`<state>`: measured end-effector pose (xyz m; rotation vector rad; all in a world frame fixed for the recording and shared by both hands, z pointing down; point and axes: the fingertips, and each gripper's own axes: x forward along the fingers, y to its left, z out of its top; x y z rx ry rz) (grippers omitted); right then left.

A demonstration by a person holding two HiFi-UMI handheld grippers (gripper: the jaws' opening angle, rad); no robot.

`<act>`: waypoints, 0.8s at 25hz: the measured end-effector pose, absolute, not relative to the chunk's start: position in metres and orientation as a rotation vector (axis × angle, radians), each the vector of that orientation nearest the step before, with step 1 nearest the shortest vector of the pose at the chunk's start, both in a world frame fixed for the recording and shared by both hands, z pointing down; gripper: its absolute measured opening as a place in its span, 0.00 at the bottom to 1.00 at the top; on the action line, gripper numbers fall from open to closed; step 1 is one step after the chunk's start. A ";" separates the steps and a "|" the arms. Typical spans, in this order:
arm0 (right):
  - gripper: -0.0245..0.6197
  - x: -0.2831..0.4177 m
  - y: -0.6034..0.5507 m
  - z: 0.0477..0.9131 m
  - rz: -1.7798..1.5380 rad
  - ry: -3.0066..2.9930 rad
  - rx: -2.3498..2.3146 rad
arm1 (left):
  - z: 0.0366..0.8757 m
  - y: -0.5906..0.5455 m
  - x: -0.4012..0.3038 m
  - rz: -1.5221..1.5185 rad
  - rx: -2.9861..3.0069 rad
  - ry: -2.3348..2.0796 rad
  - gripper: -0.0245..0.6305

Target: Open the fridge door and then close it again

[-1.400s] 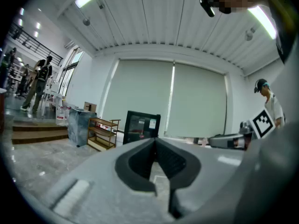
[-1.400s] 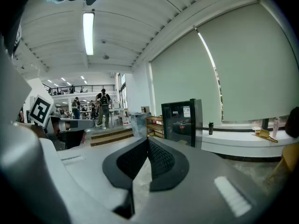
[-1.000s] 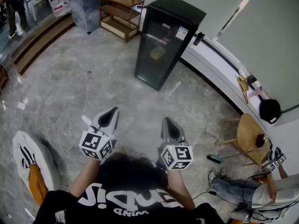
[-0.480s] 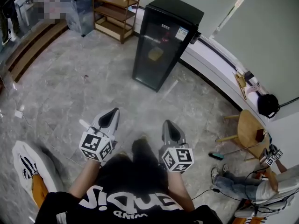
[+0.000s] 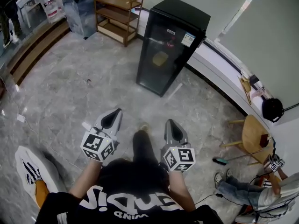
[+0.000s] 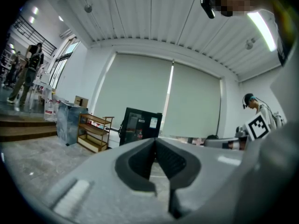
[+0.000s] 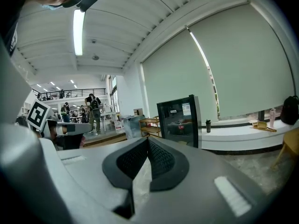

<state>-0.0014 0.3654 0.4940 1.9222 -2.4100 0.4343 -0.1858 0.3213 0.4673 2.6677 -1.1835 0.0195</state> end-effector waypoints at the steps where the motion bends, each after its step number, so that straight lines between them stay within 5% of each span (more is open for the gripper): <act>1: 0.03 -0.001 0.358 0.495 0.434 -2.409 1.921 | 0.468 0.314 -0.185 0.017 2.668 -1.180 0.04; 20: 0.03 0.060 0.165 0.478 0.450 -2.453 1.853 | 0.450 0.131 -0.127 0.000 2.621 -1.236 0.04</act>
